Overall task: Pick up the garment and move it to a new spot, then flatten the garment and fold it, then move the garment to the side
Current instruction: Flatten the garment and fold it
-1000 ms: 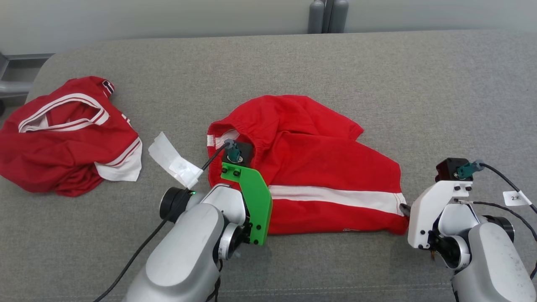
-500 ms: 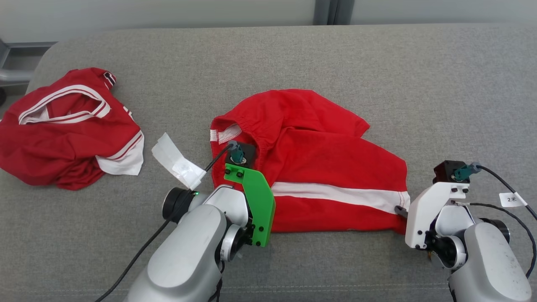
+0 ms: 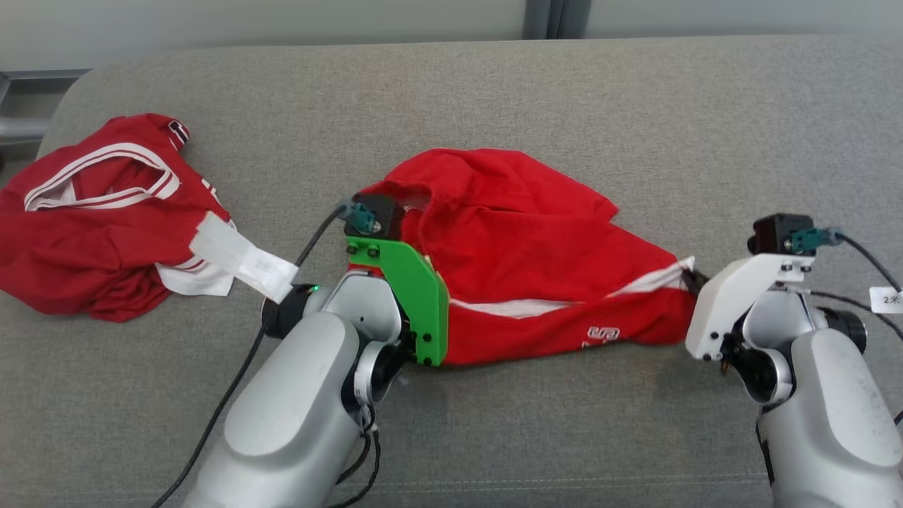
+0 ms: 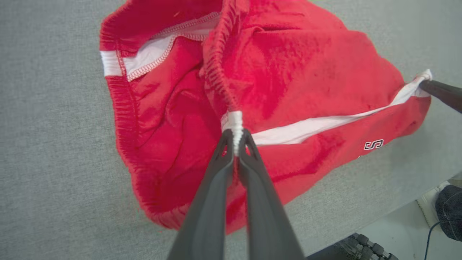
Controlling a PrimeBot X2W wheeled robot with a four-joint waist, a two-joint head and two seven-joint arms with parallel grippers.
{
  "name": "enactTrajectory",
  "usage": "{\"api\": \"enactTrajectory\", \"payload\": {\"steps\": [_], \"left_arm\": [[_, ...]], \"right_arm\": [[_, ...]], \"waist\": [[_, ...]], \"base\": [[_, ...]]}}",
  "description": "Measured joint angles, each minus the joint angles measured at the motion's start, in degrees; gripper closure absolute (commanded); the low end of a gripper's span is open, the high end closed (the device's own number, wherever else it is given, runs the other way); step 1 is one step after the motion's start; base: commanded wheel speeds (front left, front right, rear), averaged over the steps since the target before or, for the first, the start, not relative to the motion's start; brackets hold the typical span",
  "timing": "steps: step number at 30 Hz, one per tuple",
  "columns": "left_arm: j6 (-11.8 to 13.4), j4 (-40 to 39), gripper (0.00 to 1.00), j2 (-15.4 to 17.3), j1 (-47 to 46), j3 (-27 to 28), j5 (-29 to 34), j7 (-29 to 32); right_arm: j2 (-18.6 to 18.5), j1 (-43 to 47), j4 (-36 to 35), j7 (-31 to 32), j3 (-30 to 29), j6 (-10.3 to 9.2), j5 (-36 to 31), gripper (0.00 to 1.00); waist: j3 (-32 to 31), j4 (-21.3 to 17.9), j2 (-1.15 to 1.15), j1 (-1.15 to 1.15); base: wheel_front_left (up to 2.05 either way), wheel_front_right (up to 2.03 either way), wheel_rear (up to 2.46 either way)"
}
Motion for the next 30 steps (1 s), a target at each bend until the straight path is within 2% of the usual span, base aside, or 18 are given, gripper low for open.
{"api": "enactTrajectory", "payload": {"steps": [4, 9, 13, 16, 18, 22, 26, 30], "left_arm": [[-0.44, -0.73, 1.0, -0.48, -2.14, 2.8, -3.19, -5.42], [-0.35, -0.74, 1.0, -0.69, -5.64, 6.62, -9.22, -12.89], [0.05, 0.35, 1.0, -0.7, -10.18, 8.83, -14.14, -19.7], [-0.76, 2.76, 1.0, -0.71, -15.17, 10.83, -18.9, -23.84], [-1.29, 4.38, 1.0, -0.74, -18.45, 11.25, -19.45, -25.17], [-3.07, 7.61, 1.0, -0.77, -25.72, 12.35, -20.0, -28.84], [-4.58, 11.03, 1.0, -0.81, -32.47, 13.96, -20.18, -33.31], [-5.16, 14.25, 1.0, -0.24, -39.19, 15.05, -16.8, -40.9]], "right_arm": [[-0.01, -3.78, -2.44, -4.21, -0.44, 0.0, -0.69, 1.0], [-0.05, -9.43, -3.35, -6.6, 1.25, 0.0, -0.24, 1.0], [0.01, -15.79, -0.73, -6.48, 3.63, 0.0, 5.61, 1.0], [-0.1, -23.38, 2.68, -6.81, 7.16, -0.03, 11.65, 1.0], [0.08, -28.04, 4.55, -8.5, 8.09, -0.04, 16.31, 1.0], [-0.04, -37.19, 10.68, -11.81, 8.82, -0.04, 19.57, 1.0], [-0.22, -46.23, 16.96, -14.86, 11.06, -0.04, 19.31, 1.0], [0.13, -53.54, 21.56, -21.45, 11.78, -0.03, 14.54, 1.0]], "waist": [[-0.08, -0.53, 0.0, 0.0], [0.22, -1.41, 0.0, 0.0], [1.3, -2.24, 0.0, 0.0], [2.99, -3.27, 0.0, 0.0], [4.08, -3.81, 0.0, 0.0], [6.76, -4.82, 0.0, 0.0], [9.88, -5.77, 0.0, 0.01], [12.91, -6.7, 0.0, 0.01]], "base": [[0.0, 0.0, 0.0], [0.0, 0.0, 0.0], [0.0, 0.0, 0.0], [0.0, 0.0, 0.0], [0.0, 0.0, 0.0], [0.0, 0.0, 0.0], [0.0, 0.0, 0.0], [0.0, 0.0, 0.0]]}}
